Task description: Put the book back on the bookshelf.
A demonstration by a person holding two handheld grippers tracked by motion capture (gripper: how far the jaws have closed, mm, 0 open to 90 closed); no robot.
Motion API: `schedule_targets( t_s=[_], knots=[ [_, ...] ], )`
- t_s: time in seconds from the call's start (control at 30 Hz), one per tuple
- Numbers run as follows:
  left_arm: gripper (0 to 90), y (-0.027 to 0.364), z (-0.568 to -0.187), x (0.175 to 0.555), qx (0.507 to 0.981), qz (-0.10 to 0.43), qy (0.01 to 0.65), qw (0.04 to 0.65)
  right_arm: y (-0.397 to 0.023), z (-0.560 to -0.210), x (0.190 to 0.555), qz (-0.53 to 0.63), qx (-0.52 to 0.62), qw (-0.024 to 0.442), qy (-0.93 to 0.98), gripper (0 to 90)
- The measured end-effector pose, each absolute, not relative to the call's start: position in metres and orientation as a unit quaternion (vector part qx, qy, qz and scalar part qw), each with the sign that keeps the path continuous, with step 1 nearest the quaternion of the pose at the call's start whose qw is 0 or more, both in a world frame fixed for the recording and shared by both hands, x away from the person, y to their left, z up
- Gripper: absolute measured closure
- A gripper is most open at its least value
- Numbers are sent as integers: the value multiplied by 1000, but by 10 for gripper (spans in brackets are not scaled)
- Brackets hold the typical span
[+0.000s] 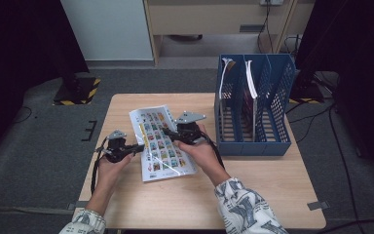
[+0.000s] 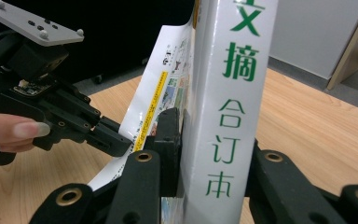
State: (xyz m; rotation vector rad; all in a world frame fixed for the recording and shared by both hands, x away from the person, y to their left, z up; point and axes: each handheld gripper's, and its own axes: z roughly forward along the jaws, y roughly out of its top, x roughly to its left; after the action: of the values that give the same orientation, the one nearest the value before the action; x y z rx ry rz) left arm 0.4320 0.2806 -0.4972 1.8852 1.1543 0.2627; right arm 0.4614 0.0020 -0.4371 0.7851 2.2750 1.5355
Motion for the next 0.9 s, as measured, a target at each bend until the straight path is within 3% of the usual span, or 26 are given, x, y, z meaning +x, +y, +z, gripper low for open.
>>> schedule_targets(
  t_s=[0.37, 0.6, 0.73, 0.9],
  knots=[
    [824, 278, -486, 428, 758, 134, 461, 441, -2, -433, 460, 541, 268, 141, 785, 704],
    [825, 275, -483, 426, 762, 143, 452, 442, -2, -428, 459, 538, 264, 132, 790, 625],
    [825, 274, -482, 426, 759, 144, 453, 445, -2, -427, 459, 533, 263, 144, 791, 700],
    [828, 277, -472, 425, 749, 158, 455, 455, -4, -426, 460, 543, 267, 156, 781, 715]
  ],
)
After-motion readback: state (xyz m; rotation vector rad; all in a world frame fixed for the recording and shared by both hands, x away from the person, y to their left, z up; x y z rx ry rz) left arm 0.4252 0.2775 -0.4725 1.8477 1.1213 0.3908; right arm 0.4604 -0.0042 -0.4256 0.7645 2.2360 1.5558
